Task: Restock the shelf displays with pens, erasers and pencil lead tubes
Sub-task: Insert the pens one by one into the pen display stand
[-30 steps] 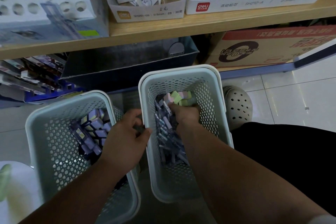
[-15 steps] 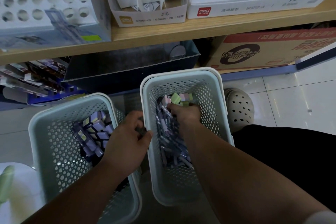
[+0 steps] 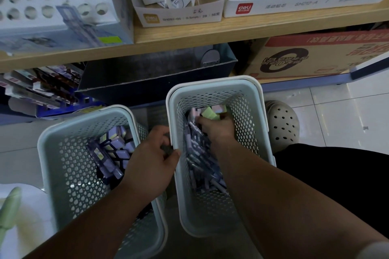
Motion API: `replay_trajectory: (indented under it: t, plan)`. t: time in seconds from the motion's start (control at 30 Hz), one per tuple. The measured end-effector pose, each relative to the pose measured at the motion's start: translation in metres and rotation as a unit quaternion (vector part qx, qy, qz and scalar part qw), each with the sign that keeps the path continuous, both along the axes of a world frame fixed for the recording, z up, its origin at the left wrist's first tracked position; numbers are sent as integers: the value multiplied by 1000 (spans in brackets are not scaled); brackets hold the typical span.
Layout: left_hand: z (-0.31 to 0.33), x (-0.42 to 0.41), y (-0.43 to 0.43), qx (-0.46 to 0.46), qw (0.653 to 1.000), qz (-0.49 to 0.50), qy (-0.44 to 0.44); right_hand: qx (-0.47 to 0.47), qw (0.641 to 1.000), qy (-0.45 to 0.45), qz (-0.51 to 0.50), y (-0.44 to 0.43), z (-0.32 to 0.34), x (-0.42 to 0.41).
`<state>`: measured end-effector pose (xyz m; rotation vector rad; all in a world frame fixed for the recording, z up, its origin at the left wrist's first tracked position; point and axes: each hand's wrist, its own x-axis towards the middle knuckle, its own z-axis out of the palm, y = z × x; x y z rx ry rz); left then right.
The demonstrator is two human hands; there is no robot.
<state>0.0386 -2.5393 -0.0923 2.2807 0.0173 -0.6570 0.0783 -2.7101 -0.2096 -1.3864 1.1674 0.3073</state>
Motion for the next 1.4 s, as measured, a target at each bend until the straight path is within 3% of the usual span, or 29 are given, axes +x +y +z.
replay_trajectory:
  t: [0.6,0.93,1.4]
  plan:
    - [-4,-1,2,-4,1000,1,-7,36,996,-72,45,-8,4,4]
    - [-6,-1,3,-7,1000,-6,3,24,974,-109,198,-28,13,3]
    - [-4,2,1,-19,1000,-5,-15,-21,961,-234,147,-49,66,-10]
